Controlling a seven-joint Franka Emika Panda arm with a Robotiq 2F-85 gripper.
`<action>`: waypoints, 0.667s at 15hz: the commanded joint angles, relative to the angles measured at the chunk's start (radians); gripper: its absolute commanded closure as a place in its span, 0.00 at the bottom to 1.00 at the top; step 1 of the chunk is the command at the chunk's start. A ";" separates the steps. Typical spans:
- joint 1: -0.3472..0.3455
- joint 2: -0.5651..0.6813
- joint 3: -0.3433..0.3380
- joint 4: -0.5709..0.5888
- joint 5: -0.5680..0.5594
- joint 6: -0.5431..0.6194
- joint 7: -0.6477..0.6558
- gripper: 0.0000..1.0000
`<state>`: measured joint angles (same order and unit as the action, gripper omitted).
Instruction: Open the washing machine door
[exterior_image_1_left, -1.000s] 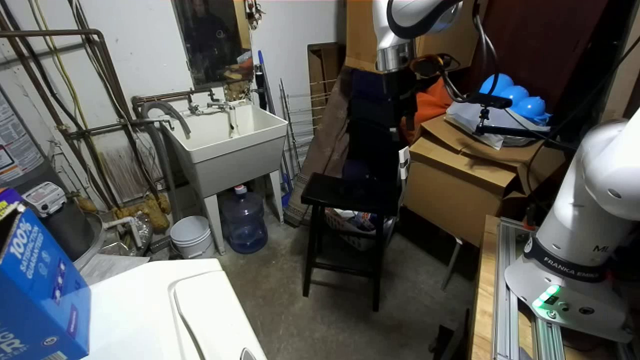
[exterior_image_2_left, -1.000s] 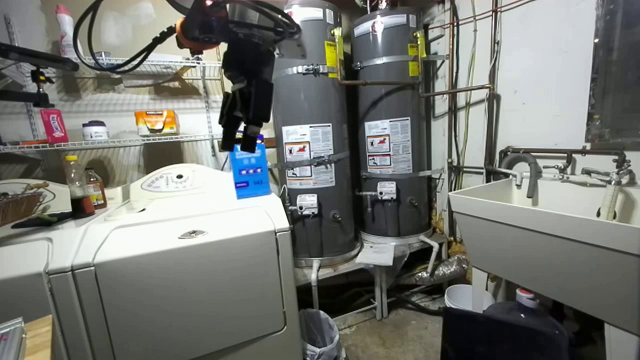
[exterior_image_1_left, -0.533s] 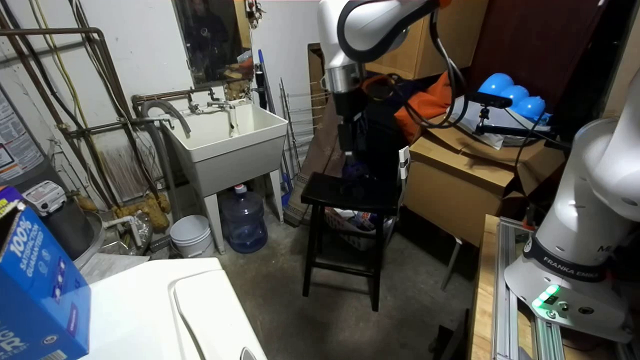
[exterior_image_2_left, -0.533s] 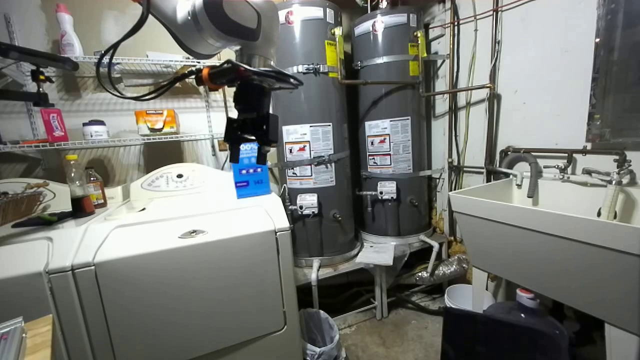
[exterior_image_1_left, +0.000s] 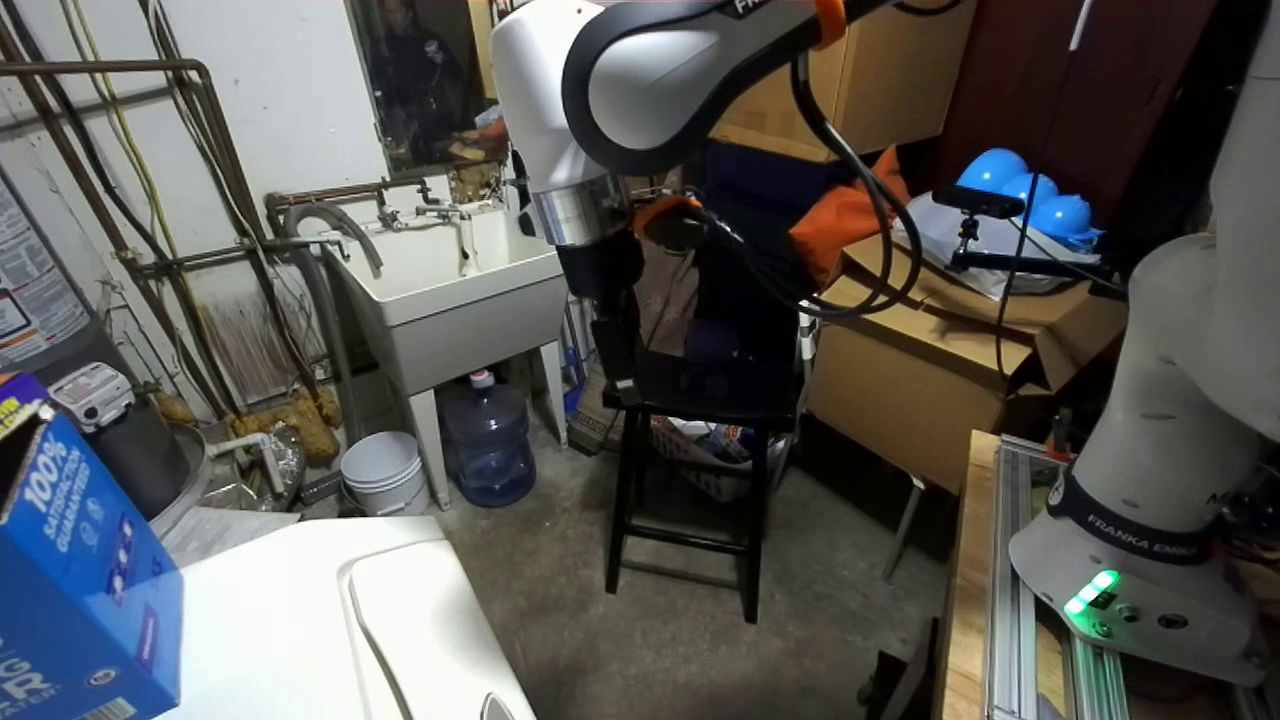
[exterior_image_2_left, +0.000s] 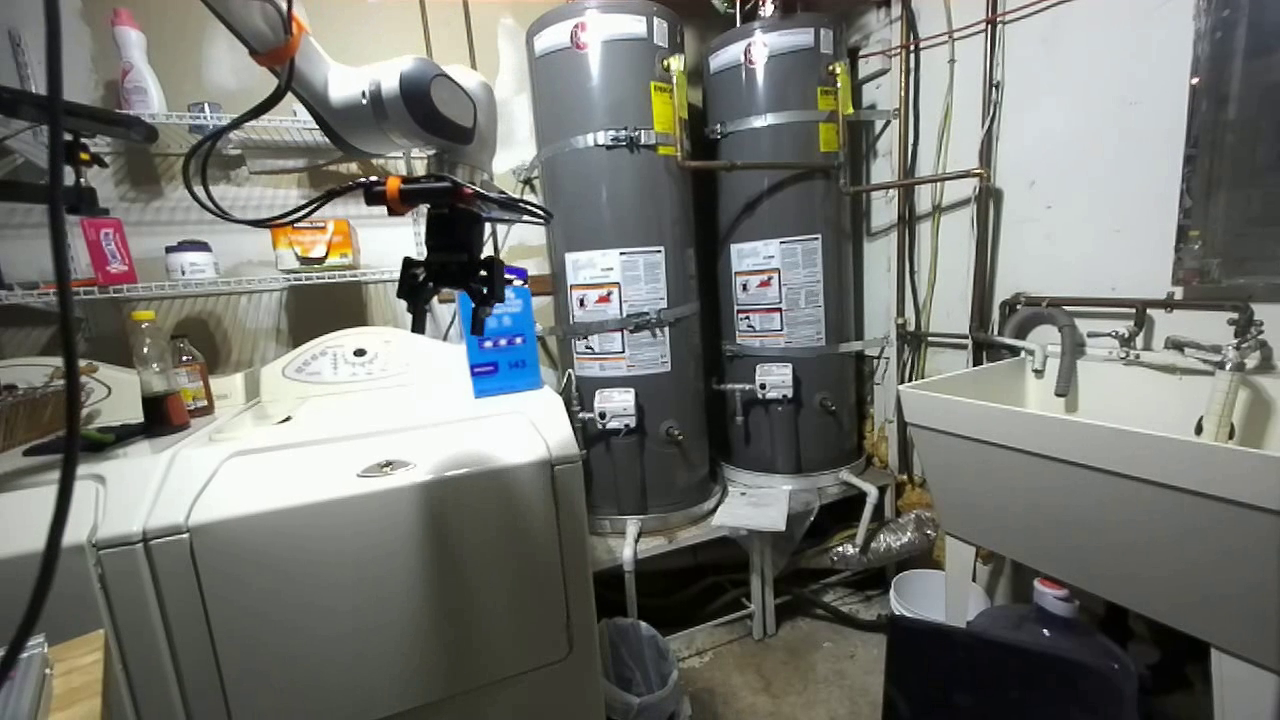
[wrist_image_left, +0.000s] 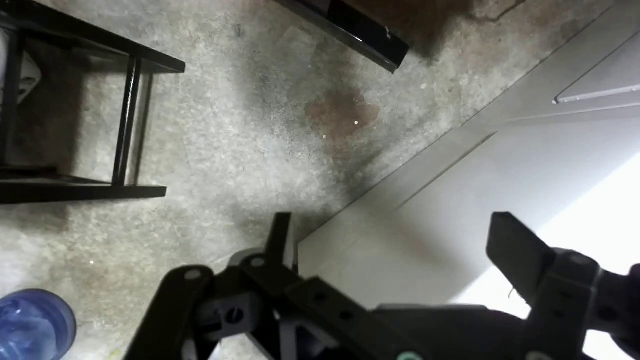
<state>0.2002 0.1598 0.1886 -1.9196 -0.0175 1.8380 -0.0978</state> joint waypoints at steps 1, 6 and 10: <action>0.001 0.000 0.002 0.007 -0.002 -0.007 -0.004 0.00; 0.049 0.083 0.029 0.079 -0.039 -0.022 0.088 0.00; 0.083 0.085 0.052 0.059 -0.046 0.003 0.121 0.00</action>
<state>0.2829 0.2443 0.2413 -1.8634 -0.0641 1.8435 0.0230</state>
